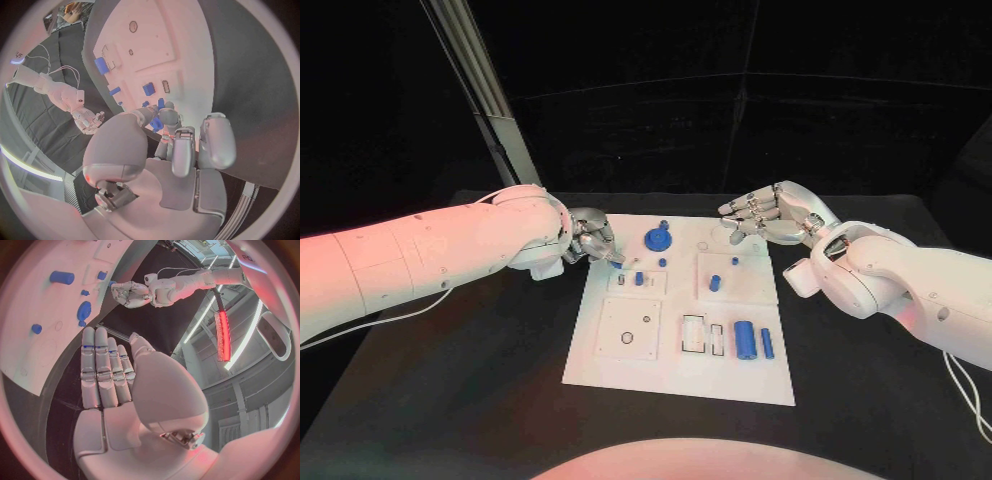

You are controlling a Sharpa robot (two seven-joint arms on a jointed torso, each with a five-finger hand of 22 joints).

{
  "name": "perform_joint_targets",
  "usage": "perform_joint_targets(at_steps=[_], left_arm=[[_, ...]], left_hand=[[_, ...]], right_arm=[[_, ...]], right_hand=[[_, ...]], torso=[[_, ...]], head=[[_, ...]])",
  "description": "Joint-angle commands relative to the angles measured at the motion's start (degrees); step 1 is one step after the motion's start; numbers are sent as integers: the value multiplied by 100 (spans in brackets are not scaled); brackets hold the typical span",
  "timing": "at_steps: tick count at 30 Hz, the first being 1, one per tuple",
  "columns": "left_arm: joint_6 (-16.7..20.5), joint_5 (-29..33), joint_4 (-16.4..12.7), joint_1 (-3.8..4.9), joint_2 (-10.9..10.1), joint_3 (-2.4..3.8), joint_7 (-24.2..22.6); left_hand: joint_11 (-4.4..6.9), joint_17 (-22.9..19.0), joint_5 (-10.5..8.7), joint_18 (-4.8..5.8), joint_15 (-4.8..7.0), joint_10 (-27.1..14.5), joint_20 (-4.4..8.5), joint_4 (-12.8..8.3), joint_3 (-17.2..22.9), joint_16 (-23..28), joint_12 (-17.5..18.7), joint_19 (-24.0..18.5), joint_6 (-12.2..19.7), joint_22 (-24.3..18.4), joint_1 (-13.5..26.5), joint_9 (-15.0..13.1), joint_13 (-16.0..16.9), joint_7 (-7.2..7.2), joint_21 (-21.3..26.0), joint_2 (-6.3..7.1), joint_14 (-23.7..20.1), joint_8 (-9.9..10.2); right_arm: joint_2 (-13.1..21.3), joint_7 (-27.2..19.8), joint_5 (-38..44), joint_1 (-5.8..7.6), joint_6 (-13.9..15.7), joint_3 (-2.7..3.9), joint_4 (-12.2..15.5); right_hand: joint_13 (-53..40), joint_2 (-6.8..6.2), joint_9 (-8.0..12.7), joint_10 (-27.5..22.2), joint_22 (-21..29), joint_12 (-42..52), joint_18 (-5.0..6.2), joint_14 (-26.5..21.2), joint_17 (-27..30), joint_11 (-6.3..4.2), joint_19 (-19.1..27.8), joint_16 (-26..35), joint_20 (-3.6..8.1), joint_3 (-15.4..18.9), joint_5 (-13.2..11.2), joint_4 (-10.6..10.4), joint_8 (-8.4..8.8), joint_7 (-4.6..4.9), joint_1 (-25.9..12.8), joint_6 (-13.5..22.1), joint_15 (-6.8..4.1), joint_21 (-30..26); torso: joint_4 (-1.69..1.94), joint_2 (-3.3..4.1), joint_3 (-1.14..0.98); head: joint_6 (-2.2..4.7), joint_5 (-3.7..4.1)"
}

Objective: Assemble the parts on the task board

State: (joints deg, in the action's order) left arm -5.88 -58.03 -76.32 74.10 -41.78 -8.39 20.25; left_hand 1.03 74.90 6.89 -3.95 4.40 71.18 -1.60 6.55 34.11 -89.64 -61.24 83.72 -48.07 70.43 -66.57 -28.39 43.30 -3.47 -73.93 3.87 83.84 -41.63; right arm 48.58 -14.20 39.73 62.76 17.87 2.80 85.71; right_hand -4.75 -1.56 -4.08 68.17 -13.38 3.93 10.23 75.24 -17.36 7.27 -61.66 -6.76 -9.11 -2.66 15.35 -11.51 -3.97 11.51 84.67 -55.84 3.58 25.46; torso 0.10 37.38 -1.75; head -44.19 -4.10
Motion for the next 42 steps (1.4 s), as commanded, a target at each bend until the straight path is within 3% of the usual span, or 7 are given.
perform_joint_targets(at_steps=[1,17,30,42], left_arm=[[274,-299,-126,-28,-45,-1,-158],[9,-431,-178,-91,9,-15,157],[-268,-435,-173,-101,44,-94,423],[-317,-435,-158,-102,36,-109,489]], left_hand=[[36,1510,10,-42,43,44,19,-680,632,-36,27,34,-28,6,-28,-13,7,52,2,81,616,-35],[46,1510,4,-44,52,76,26,-674,605,-36,41,33,-66,0,-3,-22,-13,67,10,107,616,-59],[51,1510,3,-45,55,89,29,-663,592,-36,41,32,-79,-3,14,-25,-9,74,14,110,616,-67],[54,1510,3,-47,58,99,31,-650,584,-36,40,29,-88,-12,28,-27,-4,78,23,105,616,-72]], right_arm=[[-13,-48,-20,9,-53,3,0],[-35,-50,-20,8,-60,2,-16],[-43,-55,-20,8,-62,2,-19],[-42,-59,-20,8,-59,2,-17]], right_hand=[[8,33,-7,-35,8,39,18,-19,5,12,6,34,-29,-38,26,4,17,14,-19,46,1,-34],[13,37,-7,-36,12,42,18,-16,5,13,3,38,-31,-40,29,-1,16,14,-27,47,2,-40],[13,37,-7,-36,12,42,18,-16,5,13,3,38,-31,-40,29,-1,16,14,-27,47,2,-40],[16,35,-8,-37,14,44,19,-14,5,12,0,42,-30,-42,30,3,17,13,-24,48,1,-45]], torso=[[-4,6,1],[-12,12,-3],[-7,10,0],[-3,10,-1]], head=[[3,-4],[-25,-9],[-43,-5],[-54,-8]])
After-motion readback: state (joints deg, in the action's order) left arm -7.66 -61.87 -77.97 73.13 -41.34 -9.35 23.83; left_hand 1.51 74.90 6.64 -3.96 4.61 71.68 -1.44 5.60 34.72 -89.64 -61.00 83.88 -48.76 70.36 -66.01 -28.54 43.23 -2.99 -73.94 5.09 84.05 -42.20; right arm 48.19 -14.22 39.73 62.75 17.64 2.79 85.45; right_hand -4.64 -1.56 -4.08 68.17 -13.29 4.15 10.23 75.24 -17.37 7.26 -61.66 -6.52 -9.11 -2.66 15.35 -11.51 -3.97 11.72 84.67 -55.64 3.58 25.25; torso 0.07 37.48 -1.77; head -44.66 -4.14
